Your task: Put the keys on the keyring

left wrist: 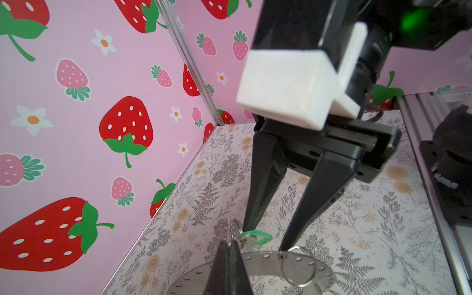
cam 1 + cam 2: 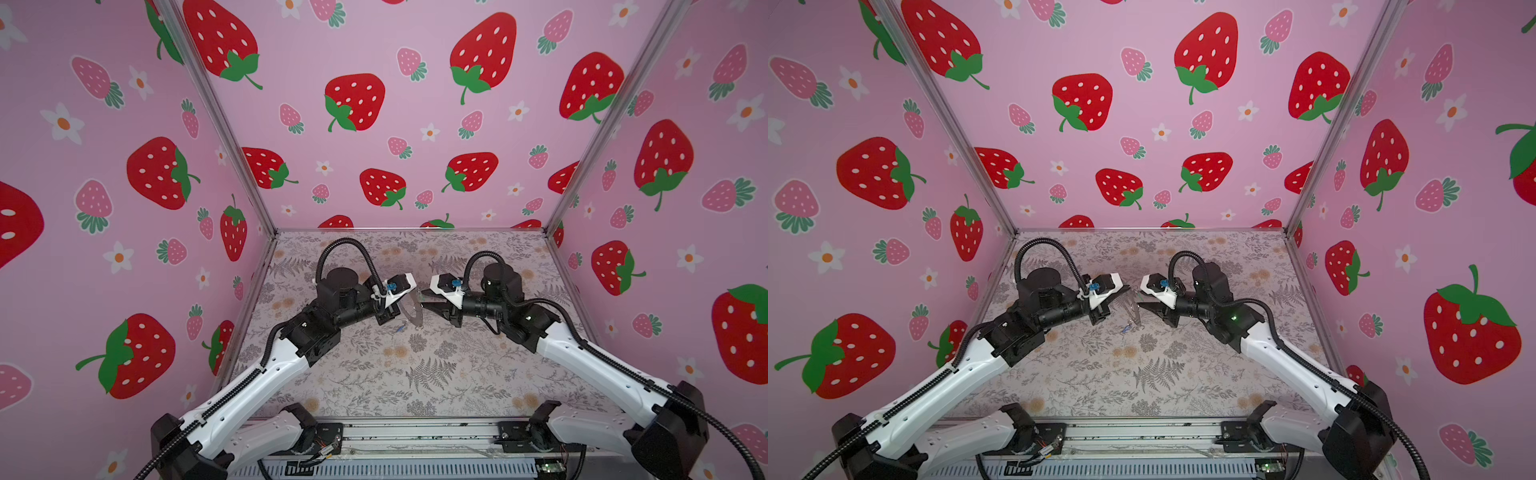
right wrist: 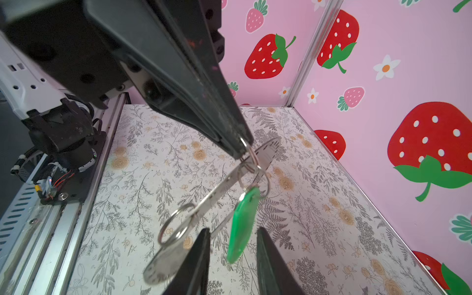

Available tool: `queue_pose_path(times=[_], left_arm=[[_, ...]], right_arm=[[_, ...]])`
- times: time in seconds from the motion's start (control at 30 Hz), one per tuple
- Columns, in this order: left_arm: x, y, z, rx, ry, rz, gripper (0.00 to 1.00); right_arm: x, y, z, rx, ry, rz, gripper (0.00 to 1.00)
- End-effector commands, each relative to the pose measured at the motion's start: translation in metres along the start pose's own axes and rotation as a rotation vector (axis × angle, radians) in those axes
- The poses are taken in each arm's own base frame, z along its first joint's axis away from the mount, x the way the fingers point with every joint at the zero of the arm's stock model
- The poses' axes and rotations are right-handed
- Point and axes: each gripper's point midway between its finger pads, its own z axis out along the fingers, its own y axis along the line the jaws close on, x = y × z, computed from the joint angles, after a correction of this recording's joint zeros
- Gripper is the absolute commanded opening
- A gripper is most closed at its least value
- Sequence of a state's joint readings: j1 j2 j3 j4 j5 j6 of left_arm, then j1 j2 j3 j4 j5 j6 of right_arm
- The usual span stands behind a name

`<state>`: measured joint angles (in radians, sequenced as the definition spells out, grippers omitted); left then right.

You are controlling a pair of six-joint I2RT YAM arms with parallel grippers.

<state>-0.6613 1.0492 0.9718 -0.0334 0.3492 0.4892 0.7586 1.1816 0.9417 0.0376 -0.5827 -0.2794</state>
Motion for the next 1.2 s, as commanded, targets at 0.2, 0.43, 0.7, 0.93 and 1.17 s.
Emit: queue_pose_path(times=[0.2,0.43,0.7,0.93,1.17], left_arm=[[-0.034,0.011,-0.006,-0.040,-0.153,-0.042,0.00],[-0.032,0.010,-0.005,-0.036,-0.154,-0.053,0.00],[-0.036,0.011,-0.007,-0.039,-0.167,-0.060,0.00],[-0.039,0.014,-0.008,-0.050,-0.178,-0.062,0.00],[-0.044,0.017,-0.008,-0.048,-0.210,-0.100,0.00]], right_arm=[[-0.033,-0.011,-0.005,0.043,-0.113,0.019,0.33],[-0.033,-0.021,-0.004,0.083,-0.103,0.047,0.25],[-0.032,-0.018,-0.008,0.089,-0.106,0.036,0.14],[-0.029,-0.015,-0.005,0.071,-0.096,0.033,0.05],[-0.020,-0.010,-0.006,0.056,-0.079,0.021,0.01]])
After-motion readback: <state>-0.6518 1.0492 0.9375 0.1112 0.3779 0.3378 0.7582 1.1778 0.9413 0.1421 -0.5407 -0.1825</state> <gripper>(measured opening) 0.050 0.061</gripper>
